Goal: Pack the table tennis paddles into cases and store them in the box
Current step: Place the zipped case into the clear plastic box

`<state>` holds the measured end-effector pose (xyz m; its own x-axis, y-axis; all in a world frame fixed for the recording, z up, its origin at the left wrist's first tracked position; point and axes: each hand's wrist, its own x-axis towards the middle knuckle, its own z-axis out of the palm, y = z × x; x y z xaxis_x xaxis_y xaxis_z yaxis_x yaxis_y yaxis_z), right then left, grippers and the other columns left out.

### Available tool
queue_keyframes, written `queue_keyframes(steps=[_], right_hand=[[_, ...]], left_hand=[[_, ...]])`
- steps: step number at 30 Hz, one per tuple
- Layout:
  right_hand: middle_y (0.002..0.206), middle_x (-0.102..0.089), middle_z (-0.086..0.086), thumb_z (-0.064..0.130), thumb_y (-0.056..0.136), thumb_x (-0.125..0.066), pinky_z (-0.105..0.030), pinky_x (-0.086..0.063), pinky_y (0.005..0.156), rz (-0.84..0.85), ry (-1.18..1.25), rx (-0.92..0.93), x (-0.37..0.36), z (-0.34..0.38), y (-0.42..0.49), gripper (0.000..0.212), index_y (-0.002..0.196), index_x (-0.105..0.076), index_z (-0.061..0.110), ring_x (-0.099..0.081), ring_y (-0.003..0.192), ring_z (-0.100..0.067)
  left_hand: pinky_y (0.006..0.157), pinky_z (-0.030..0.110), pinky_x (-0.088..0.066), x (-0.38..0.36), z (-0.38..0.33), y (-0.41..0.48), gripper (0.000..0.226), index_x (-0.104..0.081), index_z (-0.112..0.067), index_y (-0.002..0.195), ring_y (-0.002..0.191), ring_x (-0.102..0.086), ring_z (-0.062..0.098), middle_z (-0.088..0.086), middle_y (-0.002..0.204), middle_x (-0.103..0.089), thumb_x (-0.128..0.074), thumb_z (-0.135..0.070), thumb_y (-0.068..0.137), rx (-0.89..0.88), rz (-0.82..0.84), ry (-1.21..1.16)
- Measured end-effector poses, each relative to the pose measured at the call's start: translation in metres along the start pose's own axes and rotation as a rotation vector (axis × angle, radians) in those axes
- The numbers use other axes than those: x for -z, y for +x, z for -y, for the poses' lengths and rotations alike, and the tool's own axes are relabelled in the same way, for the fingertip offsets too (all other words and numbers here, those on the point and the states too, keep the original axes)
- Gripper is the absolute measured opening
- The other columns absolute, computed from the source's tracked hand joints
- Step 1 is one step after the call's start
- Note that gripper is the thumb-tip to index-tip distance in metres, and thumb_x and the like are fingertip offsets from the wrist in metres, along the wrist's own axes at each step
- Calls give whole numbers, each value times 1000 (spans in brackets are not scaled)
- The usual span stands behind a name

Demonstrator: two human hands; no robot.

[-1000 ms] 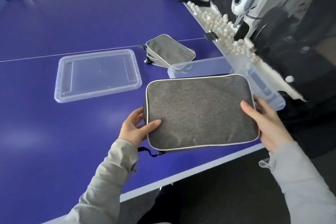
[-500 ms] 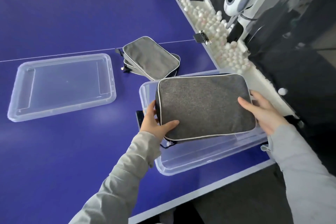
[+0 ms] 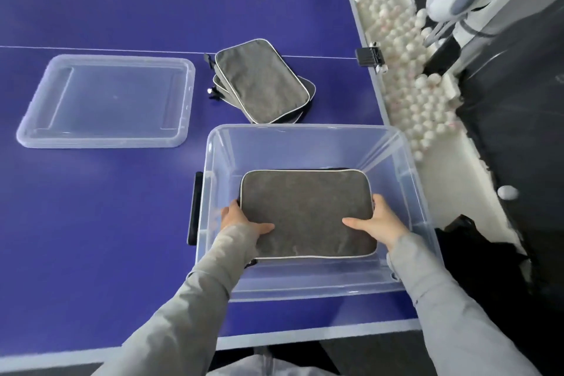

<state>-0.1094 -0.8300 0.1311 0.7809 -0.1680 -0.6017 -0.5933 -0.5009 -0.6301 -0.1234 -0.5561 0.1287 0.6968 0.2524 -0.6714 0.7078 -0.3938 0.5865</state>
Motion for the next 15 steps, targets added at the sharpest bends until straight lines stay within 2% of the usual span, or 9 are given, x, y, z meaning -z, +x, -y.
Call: queue_keyframes(steps=[2,5,11,15], right_hand=[[118,-56,-3,26,67,-85,-31,-43,90,21,-92,-23,-5,-4,12,68,115,-37,16,-54,104,-20],[121,-54,-6,29,68,-84,-31,-42,86,49,-173,-43,-9,-6,22,66,109,-34,16,-53,101,-22],[131,-47,-15,31,69,-83,-36,-40,97,63,-322,-64,-10,-2,28,77,121,-34,2,-47,122,-30],[135,-44,-17,31,70,-82,-36,-38,101,75,-363,-95,-10,-3,26,83,128,-33,-2,-44,126,-31]], left_hand=[[93,32,-40,-6,3,6,82,-39,-9,132,118,-48,25,9,132,-37,-85,-21,65,47,-17,95],[97,32,-38,-11,4,17,83,-40,-6,129,122,-45,26,11,131,-37,-86,-24,63,80,-31,197],[93,34,-41,-18,6,25,79,-44,-7,124,115,-51,27,9,127,-39,-86,-33,62,86,-35,307],[94,35,-43,-19,9,25,74,-48,-8,122,111,-54,28,9,124,-44,-85,-33,63,63,-39,319]])
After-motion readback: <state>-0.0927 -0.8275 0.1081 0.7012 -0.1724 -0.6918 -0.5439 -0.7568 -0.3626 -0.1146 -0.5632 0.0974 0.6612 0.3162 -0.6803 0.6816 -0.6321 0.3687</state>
